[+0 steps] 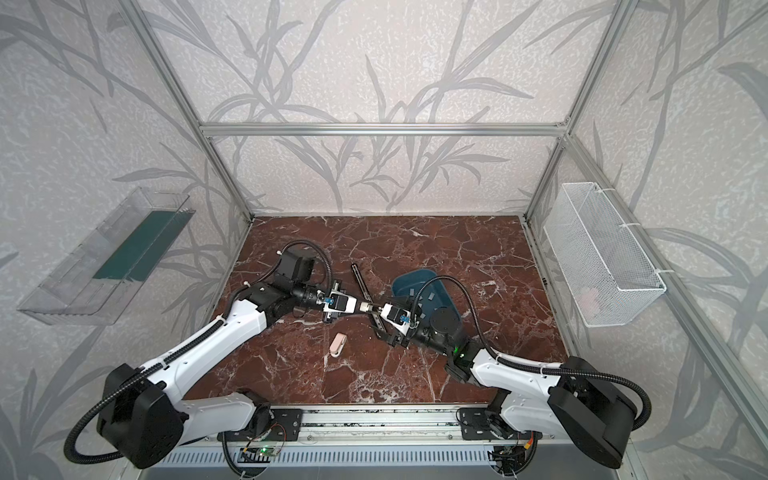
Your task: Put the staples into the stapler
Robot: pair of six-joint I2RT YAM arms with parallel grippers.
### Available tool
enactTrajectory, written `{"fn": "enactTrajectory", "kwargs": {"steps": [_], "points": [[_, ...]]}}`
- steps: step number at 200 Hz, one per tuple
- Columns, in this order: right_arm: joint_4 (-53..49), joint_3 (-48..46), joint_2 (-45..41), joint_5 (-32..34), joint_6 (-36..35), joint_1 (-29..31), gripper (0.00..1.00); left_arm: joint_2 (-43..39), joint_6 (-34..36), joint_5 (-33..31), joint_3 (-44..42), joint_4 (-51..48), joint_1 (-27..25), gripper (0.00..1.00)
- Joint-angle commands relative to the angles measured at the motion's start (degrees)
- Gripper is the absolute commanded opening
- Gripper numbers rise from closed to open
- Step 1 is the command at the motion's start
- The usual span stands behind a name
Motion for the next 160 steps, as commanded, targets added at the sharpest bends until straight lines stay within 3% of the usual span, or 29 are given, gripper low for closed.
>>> {"fn": "enactTrajectory", "kwargs": {"steps": [1,63,98,160], "points": [[-1.22,1.47,-0.07,-3.39,-1.47,0.31,0.73,-0.04,4.20,7.62,1.89,-4.50,0.08,0.00],[-3.01,3.86,2.38,-6.15,-0.28,1.36,0.56,0.15,5.15,8.99,1.56,-4.46,-1.41,0.00],[-2.77,4.19,3.16,-5.14,0.12,2.50,0.37,0.36,4.87,8.28,0.90,-3.33,-2.15,0.00],[-1.25,3.68,3.27,-2.65,1.27,3.58,0.32,0.89,4.93,7.35,0.95,-4.07,-2.30,0.00]]}}
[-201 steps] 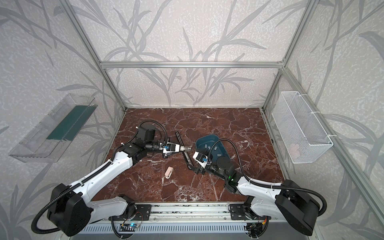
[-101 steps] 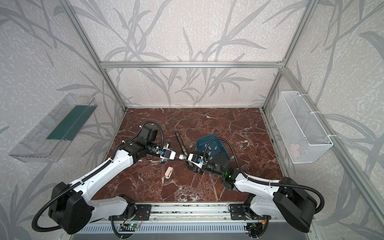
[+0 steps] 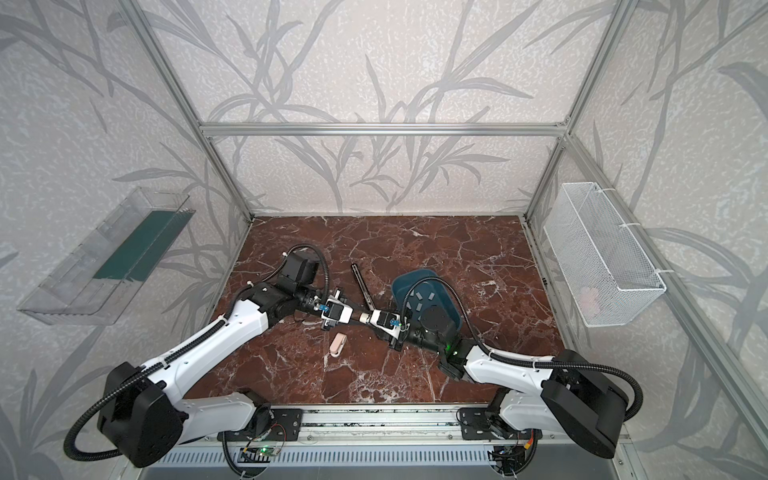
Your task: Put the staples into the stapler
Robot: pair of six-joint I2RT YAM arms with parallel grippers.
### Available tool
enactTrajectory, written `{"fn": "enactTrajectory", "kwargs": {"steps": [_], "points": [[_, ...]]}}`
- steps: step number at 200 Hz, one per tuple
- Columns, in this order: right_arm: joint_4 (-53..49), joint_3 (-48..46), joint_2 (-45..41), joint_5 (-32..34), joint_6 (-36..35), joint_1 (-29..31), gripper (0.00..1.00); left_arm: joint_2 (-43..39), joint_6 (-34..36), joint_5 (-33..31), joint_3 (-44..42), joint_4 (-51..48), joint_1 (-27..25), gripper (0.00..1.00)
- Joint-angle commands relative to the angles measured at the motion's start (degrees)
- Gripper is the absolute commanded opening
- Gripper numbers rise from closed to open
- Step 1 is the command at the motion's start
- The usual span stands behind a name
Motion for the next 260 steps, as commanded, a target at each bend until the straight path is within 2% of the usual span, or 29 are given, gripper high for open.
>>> {"fn": "enactTrajectory", "kwargs": {"steps": [1,29,50,66,82,85,109,130,160,189,215,233,260], "points": [[1.67,0.84,0.03,0.03,1.63,0.82,0.32,0.46,1.19,1.37,0.77,-0.33,-0.18,0.00],[1.76,0.65,-0.23,1.70,2.23,0.94,0.22,0.17,1.22,-0.09,0.37,0.35,-0.15,0.00],[1.59,0.90,-0.53,3.67,3.13,1.41,0.20,0.17,0.44,-0.99,0.09,1.56,0.55,0.00],[-1.01,2.18,-1.23,6.35,4.60,2.46,0.18,-1.01,-1.35,-2.57,-0.40,3.19,1.14,0.26],[-6.52,4.53,-1.81,6.87,6.32,2.69,0.14,-3.35,-6.36,-4.40,-2.99,10.94,2.07,0.44],[-7.03,4.80,-1.81,7.07,6.72,2.68,0.13,-3.90,-9.15,-4.68,-3.71,12.80,2.23,0.47],[-7.45,5.19,-1.99,9.09,9.69,2.95,0.08,-7.22,-20.33,-6.44,-7.64,27.65,4.75,0.60],[-12.53,7.63,-2.25,14.21,14.27,3.01,0.00,-9.36,-21.10,-10.12,-7.13,28.80,6.61,0.63],[-21.22,11.97,-1.72,16.92,16.86,3.53,0.00,-10.59,-16.87,-17.91,-4.24,23.40,8.09,0.65],[-28.44,13.14,-2.92,19.71,22.75,4.43,0.00,-9.65,-3.33,-24.11,7.02,0.98,8.89,0.65],[-38.55,15.52,-0.25,24.15,24.63,6.68,0.00,-7.33,6.53,-31.67,15.54,-15.11,9.02,0.64],[-43.94,17.37,2.04,23.25,26.00,9.89,0.00,-7.90,13.40,-35.28,15.35,-20.91,8.96,0.63],[-45.50,18.44,5.52,24.07,27.27,12.00,0.00,-10.59,20.36,-41.34,12.37,-24.73,8.90,0.62]]}}
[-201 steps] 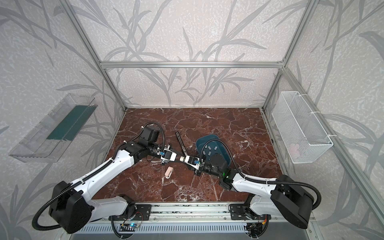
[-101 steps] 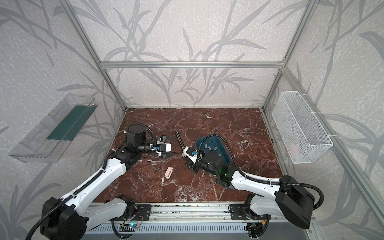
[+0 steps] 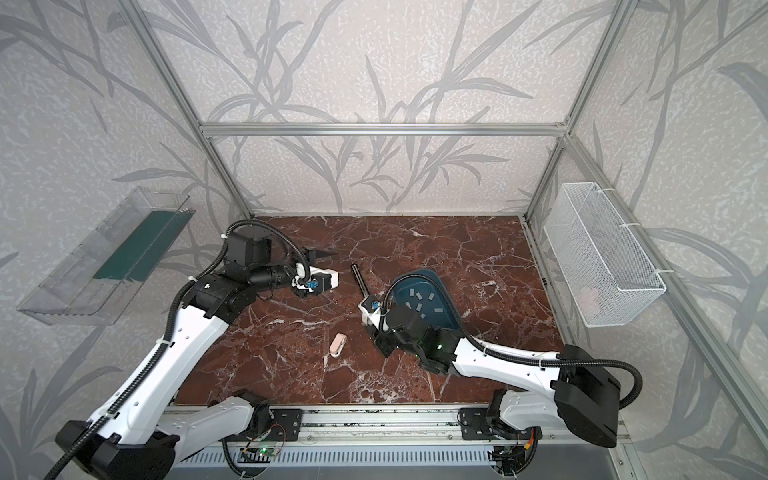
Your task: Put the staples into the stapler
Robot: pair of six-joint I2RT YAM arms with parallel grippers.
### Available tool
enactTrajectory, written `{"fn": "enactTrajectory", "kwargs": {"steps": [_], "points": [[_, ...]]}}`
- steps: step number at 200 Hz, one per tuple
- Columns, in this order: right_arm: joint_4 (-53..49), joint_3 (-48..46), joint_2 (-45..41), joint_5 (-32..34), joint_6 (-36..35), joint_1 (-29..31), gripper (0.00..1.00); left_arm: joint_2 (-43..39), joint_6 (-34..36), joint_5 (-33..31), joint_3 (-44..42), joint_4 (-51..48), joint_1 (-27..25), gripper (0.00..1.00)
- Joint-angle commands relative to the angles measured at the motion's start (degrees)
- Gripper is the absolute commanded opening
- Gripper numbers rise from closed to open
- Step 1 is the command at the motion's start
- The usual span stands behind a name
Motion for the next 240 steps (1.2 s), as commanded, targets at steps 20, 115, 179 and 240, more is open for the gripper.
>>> {"fn": "enactTrajectory", "kwargs": {"steps": [20,115,179,240], "points": [[-7.00,3.94,7.22,1.26,3.49,1.54,0.00,-3.88,19.91,-14.12,-5.10,-16.65,-0.21,0.62],[-15.61,13.65,22.95,1.08,4.64,0.69,0.00,-7.33,35.50,-36.83,-17.47,-22.37,-5.99,0.57],[-15.04,13.56,26.84,-6.12,6.96,-7.58,0.00,-2.94,36.35,-38.99,-17.36,-21.00,-9.60,0.57],[-16.35,14.69,27.45,-5.92,6.20,-7.70,0.01,0.36,36.11,-39.57,-17.49,-19.29,-12.66,0.57]]}}
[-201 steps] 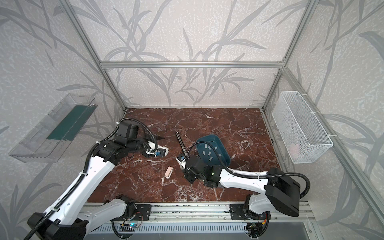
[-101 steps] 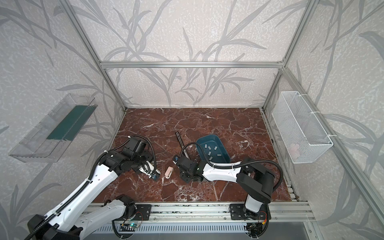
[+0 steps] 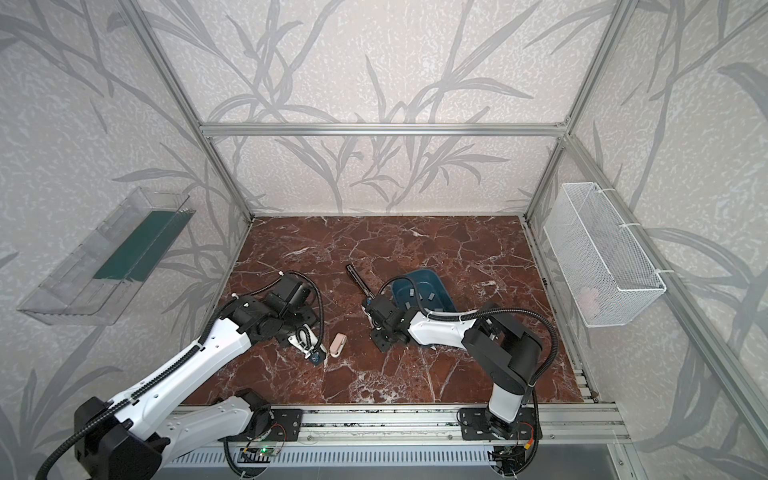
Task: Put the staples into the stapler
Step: 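Set the cream remover by the stapler with the right gripper while the left lowers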
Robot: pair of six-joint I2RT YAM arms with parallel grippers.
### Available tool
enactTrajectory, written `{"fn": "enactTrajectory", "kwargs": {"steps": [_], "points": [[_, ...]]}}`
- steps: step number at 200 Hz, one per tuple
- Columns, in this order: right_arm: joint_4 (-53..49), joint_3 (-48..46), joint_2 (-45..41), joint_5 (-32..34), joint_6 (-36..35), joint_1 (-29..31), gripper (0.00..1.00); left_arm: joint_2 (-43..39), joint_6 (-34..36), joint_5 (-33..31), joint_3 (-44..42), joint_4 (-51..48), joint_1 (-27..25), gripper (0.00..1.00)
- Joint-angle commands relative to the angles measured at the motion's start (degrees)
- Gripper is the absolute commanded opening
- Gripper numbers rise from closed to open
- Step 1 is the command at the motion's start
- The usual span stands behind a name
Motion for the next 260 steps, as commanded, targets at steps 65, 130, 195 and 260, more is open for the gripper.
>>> {"fn": "enactTrajectory", "kwargs": {"steps": [65,130,195,260], "points": [[-1.11,0.76,-0.50,-3.35,0.41,0.36,0.20,1.41,3.04,1.42,-0.60,-0.63,-4.10,0.57],[-0.23,-0.88,-4.30,-2.91,0.03,0.34,0.45,2.91,2.31,1.10,-2.88,0.78,-7.35,0.57],[0.38,-4.24,-13.20,-0.80,-0.85,0.33,0.58,5.35,2.31,1.52,-4.50,3.64,-9.61,0.57],[4.83,-12.18,-27.64,7.42,-0.78,-1.16,0.63,14.12,4.16,0.74,-4.86,12.71,-11.29,0.56]]}}
